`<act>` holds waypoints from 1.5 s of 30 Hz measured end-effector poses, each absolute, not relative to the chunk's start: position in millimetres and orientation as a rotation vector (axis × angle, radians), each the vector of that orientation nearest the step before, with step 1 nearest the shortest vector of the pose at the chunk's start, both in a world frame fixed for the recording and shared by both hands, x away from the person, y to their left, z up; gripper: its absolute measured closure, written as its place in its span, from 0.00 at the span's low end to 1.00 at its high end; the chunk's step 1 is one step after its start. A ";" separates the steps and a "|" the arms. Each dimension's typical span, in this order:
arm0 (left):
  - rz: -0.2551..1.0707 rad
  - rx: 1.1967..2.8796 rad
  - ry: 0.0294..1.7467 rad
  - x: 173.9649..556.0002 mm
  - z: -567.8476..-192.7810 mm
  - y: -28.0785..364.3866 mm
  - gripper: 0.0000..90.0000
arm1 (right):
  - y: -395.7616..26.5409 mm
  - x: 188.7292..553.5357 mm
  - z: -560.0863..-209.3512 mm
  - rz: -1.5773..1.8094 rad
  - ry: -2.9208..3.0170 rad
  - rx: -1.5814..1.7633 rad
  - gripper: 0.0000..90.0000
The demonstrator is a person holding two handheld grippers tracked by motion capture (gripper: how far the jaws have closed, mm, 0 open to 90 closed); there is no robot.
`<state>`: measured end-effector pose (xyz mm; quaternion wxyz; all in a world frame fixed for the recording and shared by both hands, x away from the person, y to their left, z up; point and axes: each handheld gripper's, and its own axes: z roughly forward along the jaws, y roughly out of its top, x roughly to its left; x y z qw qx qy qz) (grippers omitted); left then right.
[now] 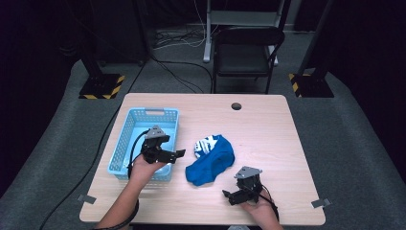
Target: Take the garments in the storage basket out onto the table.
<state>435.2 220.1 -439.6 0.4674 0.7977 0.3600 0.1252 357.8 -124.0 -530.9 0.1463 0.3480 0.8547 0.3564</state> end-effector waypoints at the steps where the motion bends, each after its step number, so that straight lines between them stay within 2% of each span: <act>1: 0.308 1.955 0.886 435.7 -439.5 221.6 0.07 | -124.0 357.8 -530.9 1.026 2.461 1.002 0.00; 16: 0.349 1.910 0.954 441.1 -436.7 244.9 0.07 | -124.0 357.8 -530.9 1.026 2.461 1.002 0.00; 45: 0.352 1.844 1.114 449.3 -436.0 283.6 0.07 | -124.0 357.8 -530.9 1.026 2.461 1.002 0.00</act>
